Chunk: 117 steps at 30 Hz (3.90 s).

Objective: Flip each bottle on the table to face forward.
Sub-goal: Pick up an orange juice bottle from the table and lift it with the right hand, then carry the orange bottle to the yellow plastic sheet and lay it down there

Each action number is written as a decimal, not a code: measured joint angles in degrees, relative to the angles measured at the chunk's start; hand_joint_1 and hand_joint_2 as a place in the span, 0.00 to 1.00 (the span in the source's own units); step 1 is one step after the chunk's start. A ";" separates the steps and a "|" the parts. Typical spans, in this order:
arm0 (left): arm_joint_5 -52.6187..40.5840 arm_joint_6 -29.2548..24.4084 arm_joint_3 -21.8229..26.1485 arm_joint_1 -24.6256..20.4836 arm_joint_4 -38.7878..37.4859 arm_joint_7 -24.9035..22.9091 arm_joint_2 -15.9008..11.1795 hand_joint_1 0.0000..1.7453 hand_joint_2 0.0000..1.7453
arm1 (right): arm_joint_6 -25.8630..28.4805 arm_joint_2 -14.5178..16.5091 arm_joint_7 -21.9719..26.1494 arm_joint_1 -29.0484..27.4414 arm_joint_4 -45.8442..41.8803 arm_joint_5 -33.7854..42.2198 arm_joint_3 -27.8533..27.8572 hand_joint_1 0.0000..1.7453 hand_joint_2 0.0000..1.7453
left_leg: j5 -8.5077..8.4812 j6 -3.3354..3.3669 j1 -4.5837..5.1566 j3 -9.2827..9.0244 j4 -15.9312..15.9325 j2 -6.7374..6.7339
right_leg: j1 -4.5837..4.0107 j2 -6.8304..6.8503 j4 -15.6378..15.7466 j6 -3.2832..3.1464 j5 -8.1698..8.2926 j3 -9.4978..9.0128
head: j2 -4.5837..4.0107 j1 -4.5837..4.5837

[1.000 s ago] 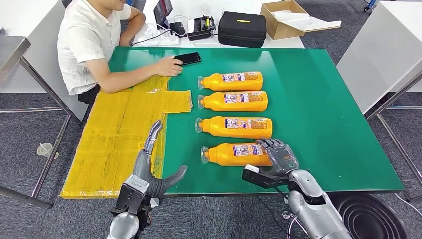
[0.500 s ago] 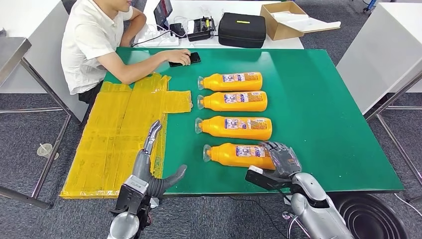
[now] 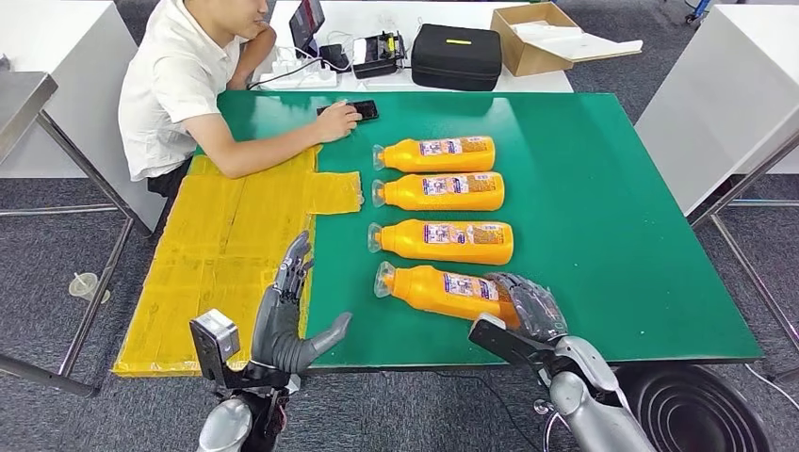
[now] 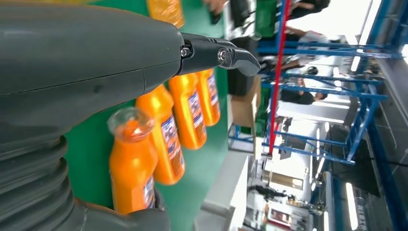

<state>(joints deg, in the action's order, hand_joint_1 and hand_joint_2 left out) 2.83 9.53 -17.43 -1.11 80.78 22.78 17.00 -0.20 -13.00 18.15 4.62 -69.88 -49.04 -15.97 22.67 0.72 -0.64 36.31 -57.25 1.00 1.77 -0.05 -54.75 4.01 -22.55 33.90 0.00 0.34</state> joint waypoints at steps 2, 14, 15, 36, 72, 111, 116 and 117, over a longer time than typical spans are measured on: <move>1.66 0.25 -0.19 0.00 -0.66 -0.58 0.00 0.00 1.00 | 0.02 0.26 0.17 -0.01 -0.38 0.04 0.36 1.00 1.00 | -0.01 0.01 0.00 0.04 0.00 0.01 | 0.00 0.00 0.00 0.00 0.00 0.02 | 0.00 0.00; 12.70 0.26 -0.85 -0.38 -5.55 -5.20 -0.09 0.00 1.00 | 0.81 2.93 4.86 1.81 -2.30 4.62 1.87 1.00 1.00 | 0.00 0.00 0.00 0.22 0.00 -0.02 | 0.00 0.00 -0.01 0.01 0.00 0.16 | 0.00 0.01; 12.11 -0.55 -1.02 -0.47 -6.06 -4.61 -0.13 0.00 1.00 | 1.06 3.62 5.20 2.06 -2.98 5.08 2.06 1.00 1.00 | -0.01 0.00 -0.01 0.22 0.00 -0.01 | -0.01 0.00 -0.02 0.00 -0.01 0.16 | 0.00 0.01; 9.11 -4.50 -1.30 -3.20 -11.18 -1.91 -0.13 0.00 1.00 | -1.27 13.29 7.73 1.84 -9.66 10.05 -0.45 1.00 1.00 | -0.02 -0.01 -0.03 0.27 0.00 0.00 | -0.01 0.00 -0.03 -0.01 -0.02 0.23 | 0.00 -0.01; 23.33 4.12 -2.23 -6.29 -10.62 1.55 0.13 0.00 1.00 | -8.09 18.57 11.65 7.29 0.93 19.62 -12.85 1.00 1.00 | -0.02 -0.02 -0.05 0.31 0.00 -0.04 | -0.03 0.00 -0.04 -0.02 -0.02 0.30 | 0.00 -0.01; 4.60 -6.57 -6.39 -7.66 -9.71 3.60 0.11 0.02 1.00 | -5.97 18.47 6.28 8.42 2.67 19.57 -15.32 1.00 1.00 | -0.03 -0.02 -0.05 0.31 0.00 -0.04 | -0.03 0.00 -0.05 -0.01 -0.02 0.29 | 0.00 -0.02; 4.87 -7.87 -5.68 -8.44 -10.88 0.92 0.11 0.00 1.00 | -2.29 18.47 4.33 8.74 1.83 11.79 -16.86 1.00 1.00 | -0.03 -0.02 -0.06 0.31 0.00 -0.04 | -0.03 0.00 -0.05 -0.01 -0.01 0.29 | 0.00 -0.01; 4.91 -7.96 -5.45 -8.71 -11.31 0.24 0.13 0.00 1.00 | -1.59 18.47 3.87 8.91 1.78 10.17 -17.34 1.00 1.00 | -0.03 -0.03 -0.06 0.31 0.00 -0.05 | -0.03 0.00 -0.05 -0.01 -0.01 0.29 | 0.00 -0.01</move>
<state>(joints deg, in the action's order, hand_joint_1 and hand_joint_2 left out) 7.74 1.57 -22.87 -9.81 69.47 23.02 17.13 -1.78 5.47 22.02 13.54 -68.10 -38.87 -33.31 22.64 0.69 -0.70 36.62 -57.25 0.95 1.74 -0.06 -54.79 4.00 -22.56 34.19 0.00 0.33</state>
